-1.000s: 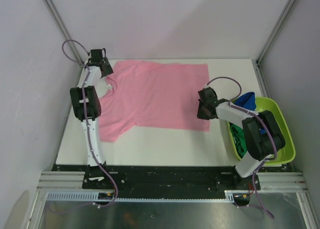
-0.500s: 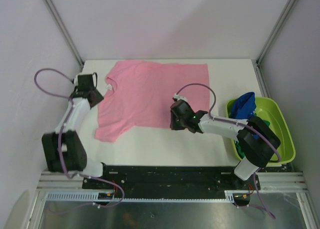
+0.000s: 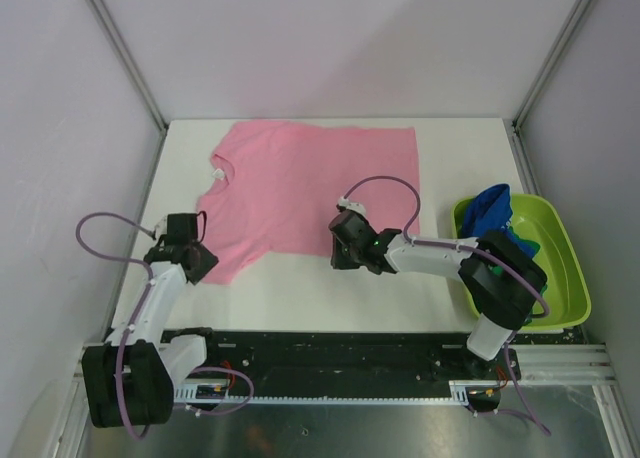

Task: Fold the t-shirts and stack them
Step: Grap the side of the flattened tshirt closest away from the robot with both arms

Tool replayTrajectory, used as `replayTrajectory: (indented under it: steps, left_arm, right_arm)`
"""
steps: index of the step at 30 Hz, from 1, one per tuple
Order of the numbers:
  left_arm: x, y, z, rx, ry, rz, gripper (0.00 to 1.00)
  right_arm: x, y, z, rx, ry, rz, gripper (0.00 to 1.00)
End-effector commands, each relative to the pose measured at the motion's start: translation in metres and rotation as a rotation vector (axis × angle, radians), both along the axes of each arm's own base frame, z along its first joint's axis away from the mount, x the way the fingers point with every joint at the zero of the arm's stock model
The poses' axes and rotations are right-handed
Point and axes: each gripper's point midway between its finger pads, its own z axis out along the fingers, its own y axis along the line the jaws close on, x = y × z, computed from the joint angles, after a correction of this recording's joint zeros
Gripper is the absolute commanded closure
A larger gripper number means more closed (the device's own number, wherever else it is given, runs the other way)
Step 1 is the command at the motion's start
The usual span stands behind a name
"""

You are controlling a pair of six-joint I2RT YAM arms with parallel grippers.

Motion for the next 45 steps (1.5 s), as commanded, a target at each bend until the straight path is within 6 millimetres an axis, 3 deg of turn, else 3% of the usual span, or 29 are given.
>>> replayTrajectory:
  steps: [1, 8, 16, 21, 25, 29, 36, 45]
  left_arm:
    - [-0.015, -0.014, -0.019, -0.100, 0.037, 0.105, 0.60]
    - [-0.021, -0.017, -0.031, -0.114, 0.057, 0.141, 0.54]
    - [-0.005, -0.023, -0.033, -0.125, 0.028, 0.109, 0.52]
    - [0.000, -0.026, -0.038, -0.128, 0.037, 0.098, 0.62]
    - [0.011, -0.022, -0.024, -0.102, -0.007, 0.079, 0.83]
    - [0.028, -0.019, 0.001, -0.071, -0.073, 0.037, 0.98]
    - [0.048, -0.019, 0.033, -0.042, -0.136, -0.047, 1.00]
    - [0.060, -0.021, 0.049, -0.025, -0.161, -0.112, 1.00]
  right_arm:
    - [0.009, -0.004, 0.028, 0.016, -0.063, -0.053, 0.77]
    - [0.006, -0.020, 0.038, -0.004, -0.096, -0.071, 0.76]
    - [0.002, -0.035, 0.042, -0.026, -0.114, -0.091, 0.76]
    - [0.000, -0.044, 0.039, -0.040, -0.115, -0.104, 0.77]
    - [-0.001, -0.056, 0.036, -0.056, -0.115, -0.126, 0.77]
    - [-0.002, -0.076, 0.031, -0.078, -0.106, -0.162, 0.78]
    - [0.001, -0.130, 0.028, -0.121, -0.098, -0.275, 0.77]
    - [-0.002, -0.194, 0.016, -0.179, -0.053, -0.449, 0.76]
